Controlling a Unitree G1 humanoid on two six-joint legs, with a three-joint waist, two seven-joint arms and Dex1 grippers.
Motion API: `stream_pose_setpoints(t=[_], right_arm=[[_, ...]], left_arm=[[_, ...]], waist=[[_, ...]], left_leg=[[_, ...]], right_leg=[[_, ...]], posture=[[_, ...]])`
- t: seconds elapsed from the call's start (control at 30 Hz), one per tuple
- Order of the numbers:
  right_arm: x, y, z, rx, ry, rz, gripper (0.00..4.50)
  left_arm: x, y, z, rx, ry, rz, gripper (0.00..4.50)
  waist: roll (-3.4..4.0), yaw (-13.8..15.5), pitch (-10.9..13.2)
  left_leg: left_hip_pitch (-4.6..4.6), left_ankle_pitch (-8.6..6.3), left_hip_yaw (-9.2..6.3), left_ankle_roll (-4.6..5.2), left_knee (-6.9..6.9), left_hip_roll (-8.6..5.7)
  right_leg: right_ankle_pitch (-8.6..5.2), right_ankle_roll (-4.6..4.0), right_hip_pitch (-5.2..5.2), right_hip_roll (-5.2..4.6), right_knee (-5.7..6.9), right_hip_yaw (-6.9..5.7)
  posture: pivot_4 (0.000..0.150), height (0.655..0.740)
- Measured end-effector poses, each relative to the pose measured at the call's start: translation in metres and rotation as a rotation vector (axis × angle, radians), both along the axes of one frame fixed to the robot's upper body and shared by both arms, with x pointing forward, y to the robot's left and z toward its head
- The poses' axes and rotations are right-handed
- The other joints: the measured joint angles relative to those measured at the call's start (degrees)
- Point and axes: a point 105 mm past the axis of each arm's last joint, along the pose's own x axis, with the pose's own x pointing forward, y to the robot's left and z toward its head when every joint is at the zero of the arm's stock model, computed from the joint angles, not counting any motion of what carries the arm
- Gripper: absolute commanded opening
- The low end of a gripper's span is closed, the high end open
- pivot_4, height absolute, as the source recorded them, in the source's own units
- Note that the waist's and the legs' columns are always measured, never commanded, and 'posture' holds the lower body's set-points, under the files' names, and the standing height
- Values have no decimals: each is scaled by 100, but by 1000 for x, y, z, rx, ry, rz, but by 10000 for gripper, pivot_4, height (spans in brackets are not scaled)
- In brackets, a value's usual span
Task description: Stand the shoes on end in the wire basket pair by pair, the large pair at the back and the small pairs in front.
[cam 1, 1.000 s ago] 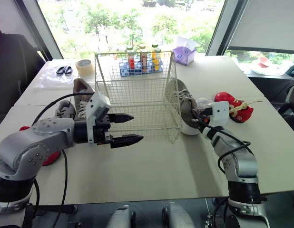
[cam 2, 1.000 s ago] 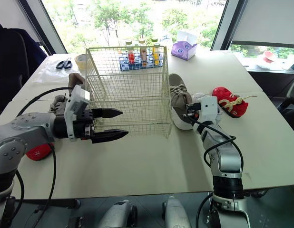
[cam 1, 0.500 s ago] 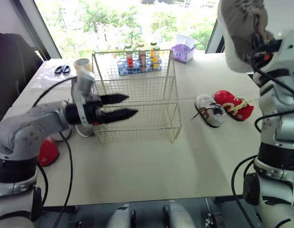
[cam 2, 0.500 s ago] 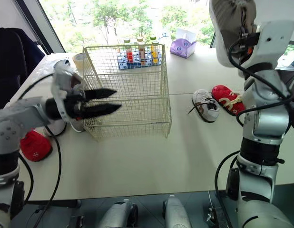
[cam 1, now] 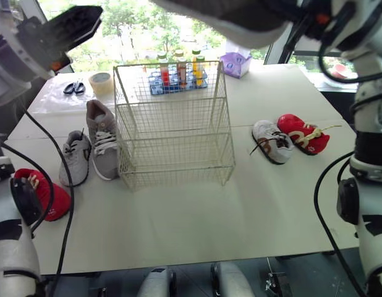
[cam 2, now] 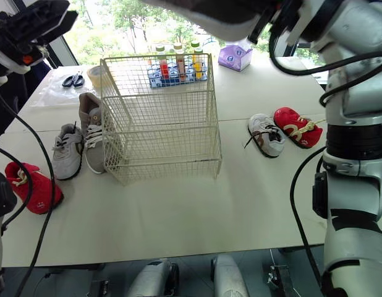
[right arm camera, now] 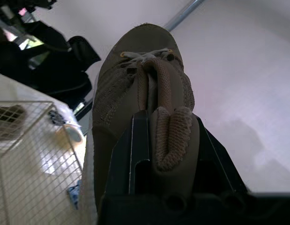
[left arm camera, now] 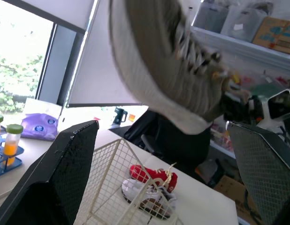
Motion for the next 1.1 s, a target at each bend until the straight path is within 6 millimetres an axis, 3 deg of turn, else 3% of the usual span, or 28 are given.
stream_pose_setpoints(t=[0.23, 0.43, 0.73, 0.97, 1.03, 1.1], right_arm=[[-11, 10, -8, -112, -27, 68, 3001], [-18, 17, -22, -250, -31, 124, 3001], [-24, 16, -32, -392, -81, 146, 3001], [-28, 18, -32, -442, -128, 159, 2998], [-29, 19, -33, -449, -136, 163, 2998], [-29, 20, -33, -453, -135, 163, 2998]], left_arm=[[13, -5, -10, 33, 3, 11, 45000], [18, -12, -4, 76, -24, -21, 45000], [11, -24, -27, 260, 7, -178, 45000], [12, -18, -36, 315, 49, -168, 12385], [14, -17, -37, 316, 59, -151, 7580], [15, -17, -40, 303, 76, -148, 6939]], waist=[[0, -6, 0], [0, -20, 0], [0, -24, 0], [0, -27, 0], [0, -23, 0], [0, -21, 0]], left_leg=[[-9, 2, -1, -3, 2, -4], [-9, 2, 1, -3, 1, -4], [-9, 2, 3, -3, 2, -4], [-9, 2, 3, -3, 3, -2], [-9, 2, 3, -3, 7, -2], [-9, 2, 3, -4, 10, -3]], right_leg=[[0, 1, -12, -3, 2, -5], [0, 1, -15, -1, 11, -5], [0, 1, -17, 1, 16, -5], [0, 1, -21, 0, 26, -5], [0, 1, -21, -1, 27, -5], [0, 1, -21, -2, 28, -5]], posture=[[1500, 7400], [1500, 7400], [1500, 7400], [1500, 7400], [1500, 7400], [1500, 7400]])
